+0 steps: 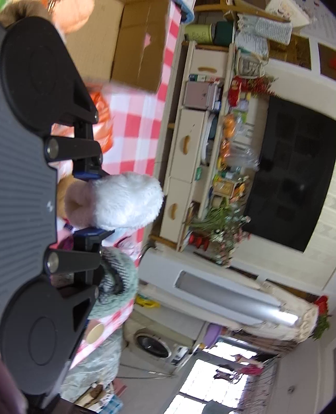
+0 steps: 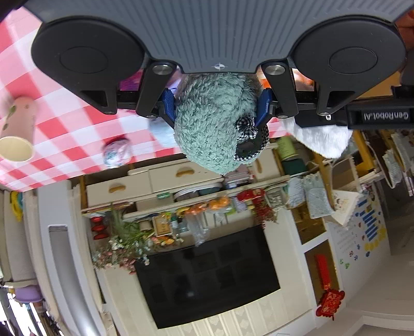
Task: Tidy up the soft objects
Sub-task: 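Carry the teal plush in the right tool while the left tool carries the pompom into the box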
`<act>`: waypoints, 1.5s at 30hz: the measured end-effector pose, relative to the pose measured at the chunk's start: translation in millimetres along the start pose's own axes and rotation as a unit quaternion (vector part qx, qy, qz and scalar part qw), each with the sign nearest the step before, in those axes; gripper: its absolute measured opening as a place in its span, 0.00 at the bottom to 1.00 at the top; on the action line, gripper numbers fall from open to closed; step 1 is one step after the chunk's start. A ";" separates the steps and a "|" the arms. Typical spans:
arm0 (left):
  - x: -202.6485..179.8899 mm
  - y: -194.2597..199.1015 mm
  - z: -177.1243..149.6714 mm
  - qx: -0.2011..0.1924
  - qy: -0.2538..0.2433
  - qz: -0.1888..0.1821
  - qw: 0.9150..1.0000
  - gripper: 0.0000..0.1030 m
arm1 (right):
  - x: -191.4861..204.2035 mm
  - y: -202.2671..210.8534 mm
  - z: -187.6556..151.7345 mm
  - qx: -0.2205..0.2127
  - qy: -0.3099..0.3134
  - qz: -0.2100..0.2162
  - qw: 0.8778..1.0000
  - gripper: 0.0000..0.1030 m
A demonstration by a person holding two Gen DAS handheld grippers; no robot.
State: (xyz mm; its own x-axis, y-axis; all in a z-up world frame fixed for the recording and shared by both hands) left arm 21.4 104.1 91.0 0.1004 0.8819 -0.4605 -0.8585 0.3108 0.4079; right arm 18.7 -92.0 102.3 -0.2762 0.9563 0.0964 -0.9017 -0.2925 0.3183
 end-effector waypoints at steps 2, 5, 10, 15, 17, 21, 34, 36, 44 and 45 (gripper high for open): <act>9.0 6.7 7.4 -0.011 0.009 0.006 1.000 0.31 | 5.4 -4.5 2.6 0.001 0.001 0.007 1.000 0.73; 23.9 15.9 17.4 -0.027 0.019 0.020 0.999 0.31 | 16.9 -8.6 6.3 -0.001 0.005 0.019 1.000 0.73; 52.6 31.7 34.1 -0.058 0.044 0.047 0.996 0.31 | 37.9 -17.6 14.7 -0.008 0.018 0.049 0.999 0.73; 85.6 47.1 49.4 -0.090 0.056 0.096 0.990 0.32 | 62.3 -35.2 25.2 -0.015 0.032 0.077 0.996 0.73; 98.7 51.7 55.2 -0.099 0.062 0.116 0.986 0.32 | 70.7 -41.7 27.3 -0.016 0.035 0.088 0.995 0.73; 123.0 52.9 61.5 -0.100 0.072 0.155 0.980 0.32 | 86.3 -52.2 27.8 -0.014 0.048 0.105 0.993 0.74; 162.2 53.7 59.5 -0.077 0.115 0.223 0.965 0.39 | 105.6 -87.4 16.3 0.010 0.119 0.131 0.984 0.92; 161.9 53.7 59.4 -0.076 0.115 0.227 0.964 0.42 | 102.6 -83.4 18.3 0.006 0.117 0.128 0.985 0.97; 151.8 51.3 56.8 -0.078 0.096 0.230 0.965 0.74 | 90.4 -64.0 16.7 -0.005 0.110 0.094 0.989 0.98; 149.9 50.4 56.1 -0.077 0.093 0.231 0.965 0.75 | 87.9 -61.7 15.4 -0.006 0.109 0.089 0.990 0.99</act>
State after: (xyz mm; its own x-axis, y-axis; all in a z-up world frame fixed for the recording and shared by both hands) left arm 21.3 271.9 86.7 -0.3908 0.8301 -0.3977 -0.8563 -0.1694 0.4878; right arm 55.2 10.1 105.7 -0.4951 0.8670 -0.0570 -0.8361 -0.4575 0.3027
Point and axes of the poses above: each gripper's, at about its wrist camera, not at the fingertips, and y roughly against the way its jaws point, x to its left, z to its top, the point moved 8 cm from there along -y, roughly the way its jaws point, and after that the axes turned 11 degrees about y, right-handed, at the moved point
